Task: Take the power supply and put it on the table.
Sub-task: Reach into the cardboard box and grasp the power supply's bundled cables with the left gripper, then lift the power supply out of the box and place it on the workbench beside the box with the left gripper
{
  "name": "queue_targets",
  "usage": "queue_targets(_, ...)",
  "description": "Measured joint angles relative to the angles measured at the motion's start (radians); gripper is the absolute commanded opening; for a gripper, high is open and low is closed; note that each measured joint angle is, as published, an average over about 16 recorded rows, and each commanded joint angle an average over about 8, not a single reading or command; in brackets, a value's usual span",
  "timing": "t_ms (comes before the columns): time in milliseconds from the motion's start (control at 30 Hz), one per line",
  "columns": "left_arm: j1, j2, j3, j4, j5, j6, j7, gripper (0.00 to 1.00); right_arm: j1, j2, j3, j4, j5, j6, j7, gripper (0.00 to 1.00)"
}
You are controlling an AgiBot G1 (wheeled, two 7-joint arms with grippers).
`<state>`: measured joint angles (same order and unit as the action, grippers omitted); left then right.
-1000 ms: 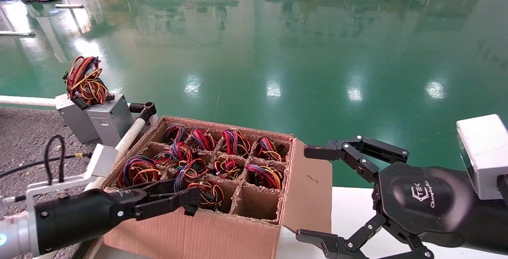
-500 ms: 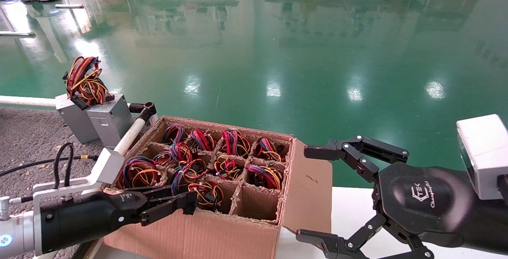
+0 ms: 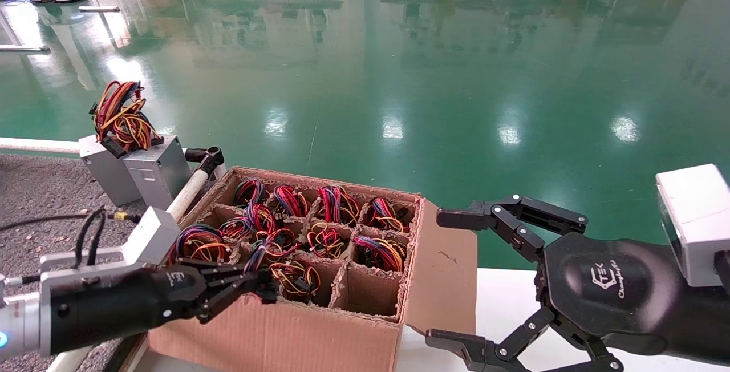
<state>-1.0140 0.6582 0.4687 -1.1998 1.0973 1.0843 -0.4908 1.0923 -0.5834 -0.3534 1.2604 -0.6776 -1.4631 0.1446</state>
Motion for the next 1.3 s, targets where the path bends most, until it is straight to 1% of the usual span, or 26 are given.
queue_targets(300, -0.069, -0.028, -0.018, -0.074, 0.035, 0.010, 0.052, 0.00, 0.000, 0.000, 0.000, 0.000, 0.000, 0.000, 0.000, 1.00)
queue_targets(633, -0.166, -0.056, -0.053, -0.133, 0.043, 0.034, 0.102, 0.00, 0.000, 0.000, 0.000, 0.000, 0.000, 0.000, 0.000, 1.00)
queue_targets(1000, -0.303, -0.068, -0.088, -0.125, 0.041, 0.065, 0.112, 0.00, 0.000, 0.000, 0.000, 0.000, 0.000, 0.000, 0.000, 1.00)
queue_targets(1300, -0.433, -0.059, -0.105, -0.076, 0.035, 0.104, 0.106, 0.00, 0.000, 0.000, 0.000, 0.000, 0.000, 0.000, 0.000, 1.00)
